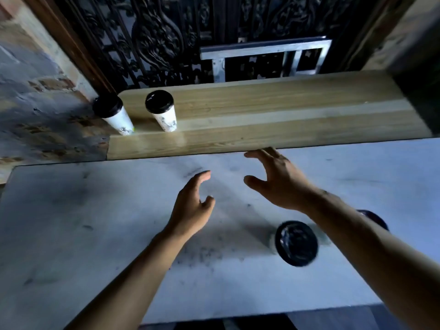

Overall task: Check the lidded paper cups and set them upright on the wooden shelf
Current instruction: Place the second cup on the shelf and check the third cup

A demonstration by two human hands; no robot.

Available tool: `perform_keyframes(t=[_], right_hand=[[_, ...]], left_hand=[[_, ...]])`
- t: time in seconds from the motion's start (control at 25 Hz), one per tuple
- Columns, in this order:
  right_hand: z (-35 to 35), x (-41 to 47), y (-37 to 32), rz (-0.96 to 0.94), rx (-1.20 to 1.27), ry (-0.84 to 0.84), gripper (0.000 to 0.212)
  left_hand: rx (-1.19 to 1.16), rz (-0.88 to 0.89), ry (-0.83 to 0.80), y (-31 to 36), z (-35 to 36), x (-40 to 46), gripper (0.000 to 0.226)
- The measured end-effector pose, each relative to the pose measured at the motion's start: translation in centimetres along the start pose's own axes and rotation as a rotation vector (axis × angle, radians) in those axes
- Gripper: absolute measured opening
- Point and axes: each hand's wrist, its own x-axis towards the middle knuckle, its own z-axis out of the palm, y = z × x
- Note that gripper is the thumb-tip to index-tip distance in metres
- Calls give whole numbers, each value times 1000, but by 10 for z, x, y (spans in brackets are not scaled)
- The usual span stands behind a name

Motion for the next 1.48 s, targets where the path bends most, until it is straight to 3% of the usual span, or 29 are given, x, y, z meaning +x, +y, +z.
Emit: perform_keyframes(t=[0.16,0.36,0.52,0.68,0.96,1.2,1.48], right_hand=[[-3,-87,36,39,57,5,57],[18,-140,59,143,159,-12,55],[38,-158,55,247,203,5,63],[50,-161,55,286,190,-9,63],[52,-155,60,282,167,-33,64],[40,-154,69,184,183,-99,62],[-15,-138,78,-82,266,-202,66]], left_hand=[[16,-83,-36,10,42,-74,65],[50,-208,-164,15,86,-120,83],[103,-216,-332,29,119,-122,107],[67,-239,-300,28,148,-100,116],[46,-173,-278,26,158,-85,61],[58,-164,-225,35,160,-89,63],[58,-148,90,84,140,-127,46]])
